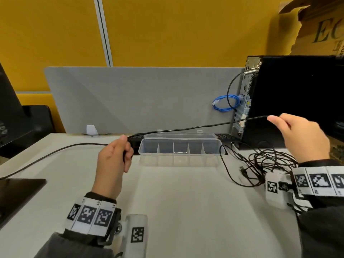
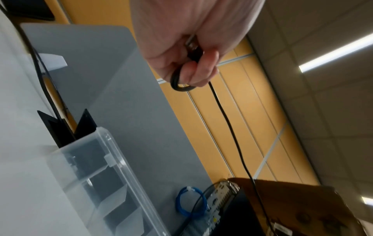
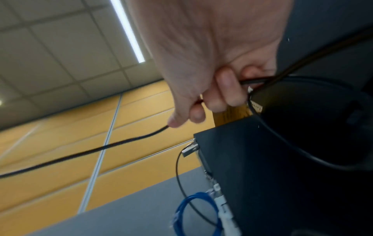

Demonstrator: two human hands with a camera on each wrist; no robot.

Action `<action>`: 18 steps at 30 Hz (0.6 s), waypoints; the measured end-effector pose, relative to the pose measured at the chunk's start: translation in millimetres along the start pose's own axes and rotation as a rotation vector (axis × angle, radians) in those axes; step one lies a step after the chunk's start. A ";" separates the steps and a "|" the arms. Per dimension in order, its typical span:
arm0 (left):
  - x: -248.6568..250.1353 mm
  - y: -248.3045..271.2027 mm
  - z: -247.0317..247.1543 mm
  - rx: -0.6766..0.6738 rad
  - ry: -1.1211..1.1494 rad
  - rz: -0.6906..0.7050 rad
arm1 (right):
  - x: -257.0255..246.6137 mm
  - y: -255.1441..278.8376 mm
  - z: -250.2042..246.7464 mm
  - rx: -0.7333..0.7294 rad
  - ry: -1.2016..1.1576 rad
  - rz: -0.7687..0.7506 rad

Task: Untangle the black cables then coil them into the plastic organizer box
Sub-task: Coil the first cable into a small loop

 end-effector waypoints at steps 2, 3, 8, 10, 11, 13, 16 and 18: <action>-4.2 2.1 4.9 -0.003 -0.021 -0.007 | 6.8 -0.7 5.5 -0.033 0.129 0.088; -5.5 2.5 5.1 0.004 -0.014 -0.019 | 8.8 0.0 6.9 -0.065 0.175 0.117; -10.1 2.7 5.8 0.021 0.051 -0.092 | -2.5 -3.9 3.4 -0.312 0.064 0.045; -10.7 7.9 18.5 -0.101 0.048 -0.079 | -36.0 1.2 2.6 -0.458 -0.075 -0.177; -11.0 11.5 25.9 -0.169 0.026 -0.077 | -58.0 8.9 4.8 -0.543 -0.147 -0.286; -10.3 18.8 38.9 -0.286 -0.016 -0.078 | -97.6 30.1 17.5 -0.758 -0.207 -0.426; -6.2 24.3 46.7 -0.342 0.019 -0.074 | -128.0 53.4 42.8 -0.839 -0.295 -0.577; -4.2 24.8 46.1 -0.357 0.039 -0.079 | -131.7 54.0 47.0 -0.756 -0.532 -0.540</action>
Point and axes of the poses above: each hand's wrist, its own y-axis away from the middle knuckle, its own z-axis out of the palm, x = y × z, the point moved 1 cm from there along -y, towards the middle knuckle, and after that the axes turned 11 degrees about -x, right-handed, at the moved point
